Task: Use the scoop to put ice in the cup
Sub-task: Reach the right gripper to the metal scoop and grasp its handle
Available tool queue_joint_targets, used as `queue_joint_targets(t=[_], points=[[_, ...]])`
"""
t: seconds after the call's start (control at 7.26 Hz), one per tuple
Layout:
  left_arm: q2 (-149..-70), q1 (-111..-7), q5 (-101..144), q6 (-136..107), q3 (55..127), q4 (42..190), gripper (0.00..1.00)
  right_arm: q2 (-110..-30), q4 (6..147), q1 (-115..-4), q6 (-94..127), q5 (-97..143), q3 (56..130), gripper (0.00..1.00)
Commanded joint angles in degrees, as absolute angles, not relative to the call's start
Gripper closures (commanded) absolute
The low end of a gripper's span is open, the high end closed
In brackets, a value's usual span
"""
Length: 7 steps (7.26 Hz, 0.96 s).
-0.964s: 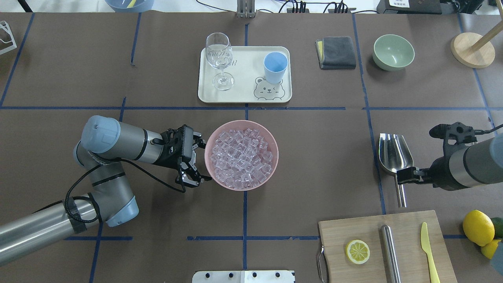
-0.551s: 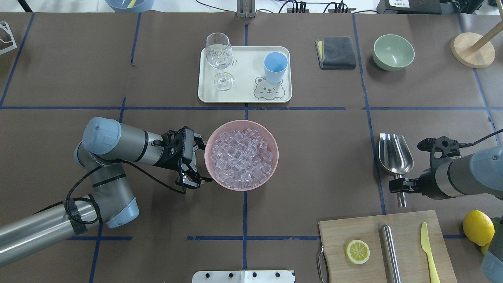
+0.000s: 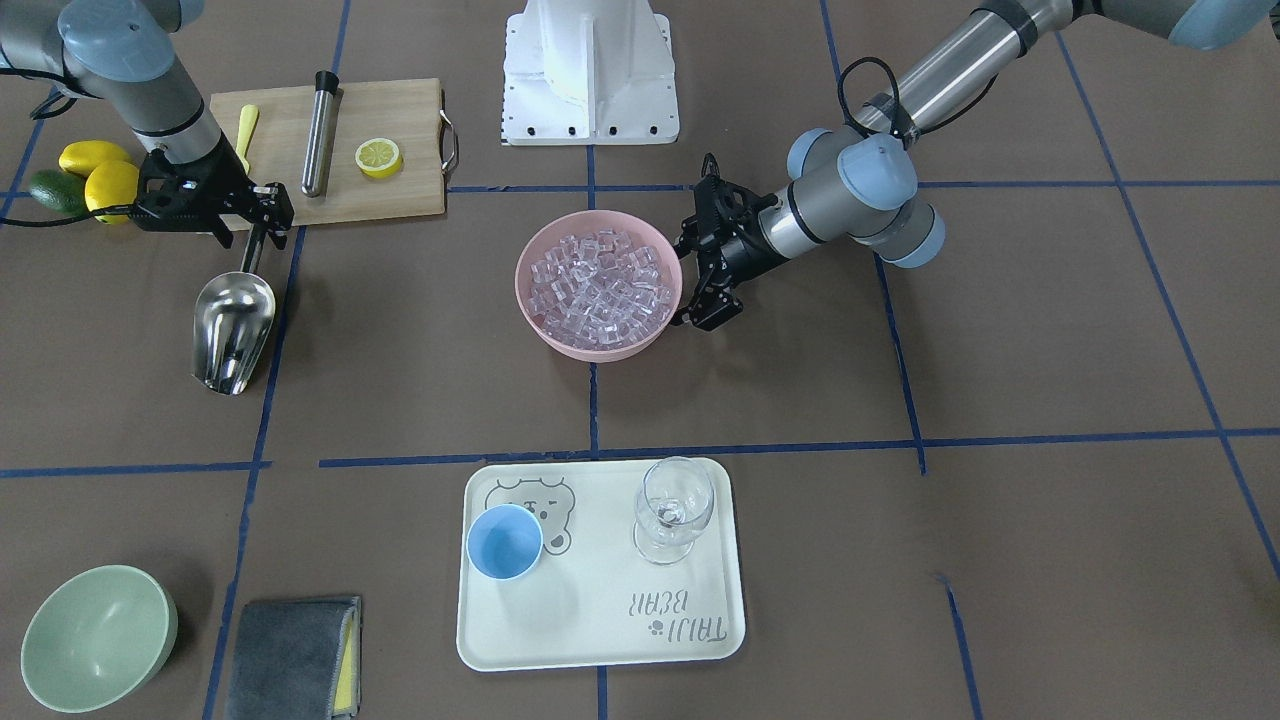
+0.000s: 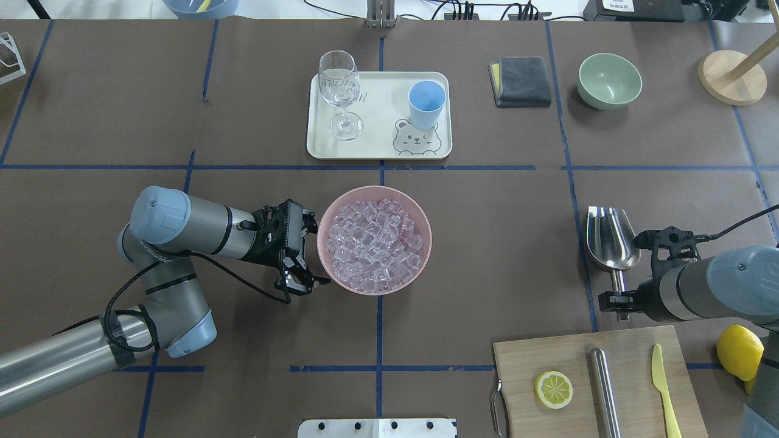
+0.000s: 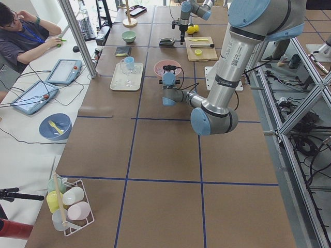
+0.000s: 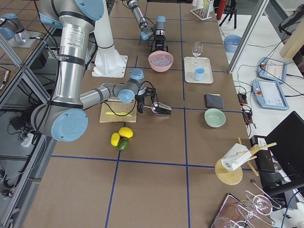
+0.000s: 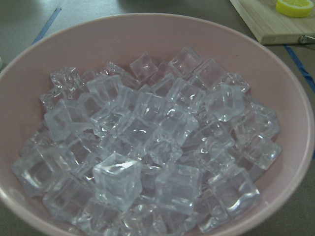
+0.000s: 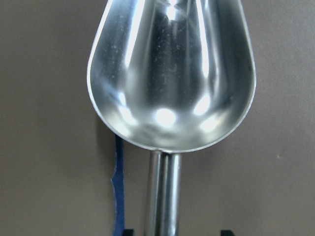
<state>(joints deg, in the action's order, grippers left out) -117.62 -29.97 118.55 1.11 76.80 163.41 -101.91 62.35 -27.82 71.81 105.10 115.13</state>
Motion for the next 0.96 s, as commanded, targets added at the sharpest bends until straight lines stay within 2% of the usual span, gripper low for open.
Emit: queue_joint_targets(t=[0.0,0.69,0.83], points=[[-117.6,-29.79,118.13,1.05,76.82,163.48,0.0,-102.04,62.4,-26.81,71.72,104.94,115.49,1.0],[-117.16,-29.79,118.12,1.05,76.82,164.53,0.0,-102.13,62.49,-31.46,65.76,105.3,120.14,1.0],[-117.16,-29.79,118.12,1.05,76.82,164.62,0.0,-101.95,62.49,-31.99,58.69,105.55,120.58,1.0]])
